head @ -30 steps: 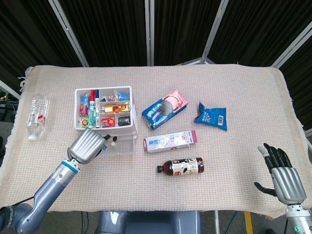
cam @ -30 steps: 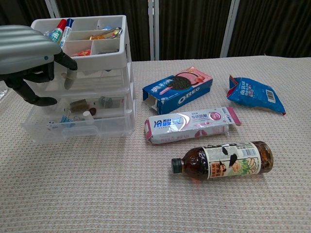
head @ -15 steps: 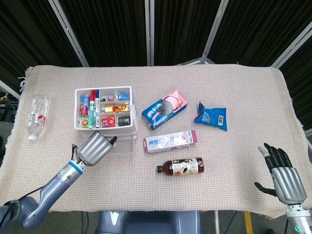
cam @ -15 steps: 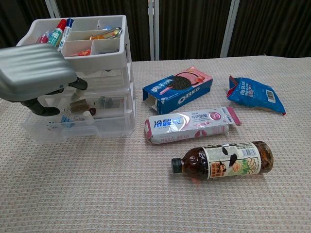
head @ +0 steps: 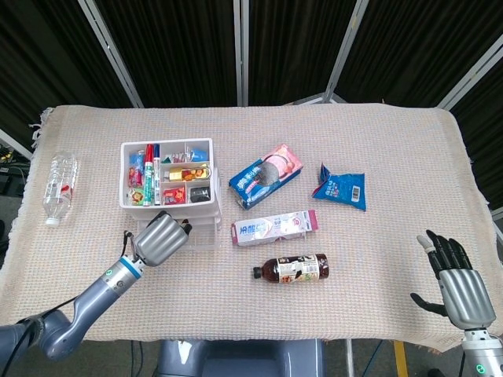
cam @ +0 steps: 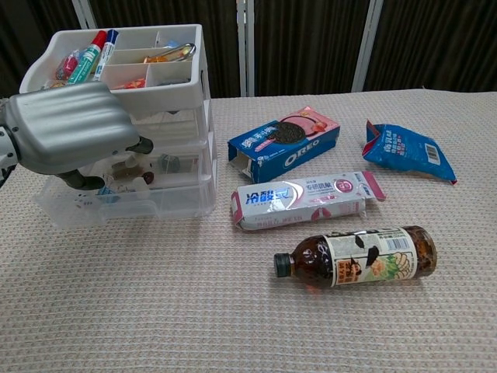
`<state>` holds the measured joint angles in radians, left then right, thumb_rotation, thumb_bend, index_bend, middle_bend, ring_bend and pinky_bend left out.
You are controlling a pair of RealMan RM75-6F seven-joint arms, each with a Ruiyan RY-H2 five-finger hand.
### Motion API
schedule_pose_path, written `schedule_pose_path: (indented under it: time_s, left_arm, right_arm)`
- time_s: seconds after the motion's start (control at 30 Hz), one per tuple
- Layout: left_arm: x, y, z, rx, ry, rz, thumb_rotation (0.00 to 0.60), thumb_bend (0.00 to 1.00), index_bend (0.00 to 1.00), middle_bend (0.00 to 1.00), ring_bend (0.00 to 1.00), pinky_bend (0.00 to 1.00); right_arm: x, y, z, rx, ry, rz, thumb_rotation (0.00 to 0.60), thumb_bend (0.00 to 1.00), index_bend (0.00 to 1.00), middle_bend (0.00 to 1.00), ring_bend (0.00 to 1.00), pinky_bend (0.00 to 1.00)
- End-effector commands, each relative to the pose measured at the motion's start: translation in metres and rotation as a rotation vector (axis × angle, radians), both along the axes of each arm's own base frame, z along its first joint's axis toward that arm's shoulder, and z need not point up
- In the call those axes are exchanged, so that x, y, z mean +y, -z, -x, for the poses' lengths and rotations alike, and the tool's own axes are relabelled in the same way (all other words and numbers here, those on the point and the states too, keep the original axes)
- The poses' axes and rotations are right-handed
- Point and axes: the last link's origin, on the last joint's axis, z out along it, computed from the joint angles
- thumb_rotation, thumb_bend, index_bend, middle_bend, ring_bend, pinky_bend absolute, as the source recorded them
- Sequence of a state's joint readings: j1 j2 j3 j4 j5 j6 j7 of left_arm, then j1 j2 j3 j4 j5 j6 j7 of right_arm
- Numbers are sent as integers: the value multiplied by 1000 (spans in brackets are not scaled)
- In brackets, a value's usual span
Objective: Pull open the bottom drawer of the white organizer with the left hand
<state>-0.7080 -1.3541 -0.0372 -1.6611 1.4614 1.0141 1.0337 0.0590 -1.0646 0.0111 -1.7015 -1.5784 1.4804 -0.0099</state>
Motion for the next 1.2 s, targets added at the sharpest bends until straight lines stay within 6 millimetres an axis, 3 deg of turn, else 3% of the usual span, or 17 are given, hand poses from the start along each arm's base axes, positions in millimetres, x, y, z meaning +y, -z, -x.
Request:
schedule_pose_path:
  time_s: [0.03, 0.63, 1.2]
  left_arm:
    - [1, 3, -2, 5, 5, 2, 600, 216, 479, 987, 931, 811]
    - [5, 18, -7, 92, 107, 7, 600, 217, 482, 987, 931, 811]
    - [12, 30, -8, 116, 66, 3, 600, 218, 497, 987, 931, 811]
  right_arm:
    - [0, 0, 0, -1, 1, -2, 600, 40, 0, 0, 0, 0]
    - [0, 1, 0, -2, -5, -8, 600, 40, 0, 0, 0, 0]
    - [0, 0, -1, -12, -5, -11, 600, 40, 0, 0, 0, 0]
